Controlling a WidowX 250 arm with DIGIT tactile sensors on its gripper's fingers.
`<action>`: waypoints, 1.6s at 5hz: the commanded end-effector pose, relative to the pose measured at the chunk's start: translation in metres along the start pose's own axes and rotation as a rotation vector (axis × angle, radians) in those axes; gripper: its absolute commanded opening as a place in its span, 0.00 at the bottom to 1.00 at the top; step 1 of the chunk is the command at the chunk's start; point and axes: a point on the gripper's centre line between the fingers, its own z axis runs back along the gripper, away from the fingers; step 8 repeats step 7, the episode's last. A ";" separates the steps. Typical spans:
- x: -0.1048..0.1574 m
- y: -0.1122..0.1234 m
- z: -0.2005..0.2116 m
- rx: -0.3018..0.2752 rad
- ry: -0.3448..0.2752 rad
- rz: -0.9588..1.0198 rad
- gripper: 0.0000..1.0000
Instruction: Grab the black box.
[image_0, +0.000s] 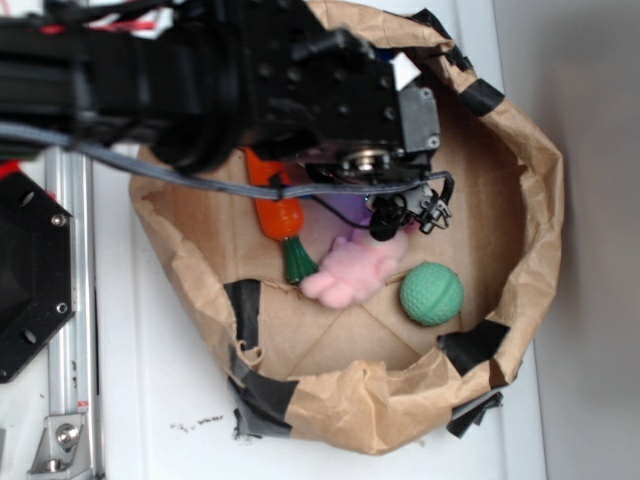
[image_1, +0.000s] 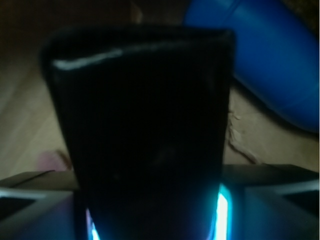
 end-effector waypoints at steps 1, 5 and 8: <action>0.007 0.007 0.033 -0.066 -0.081 -0.073 0.00; -0.023 0.026 0.117 -0.069 0.119 -0.753 0.00; -0.017 0.016 0.103 0.005 0.116 -0.700 0.00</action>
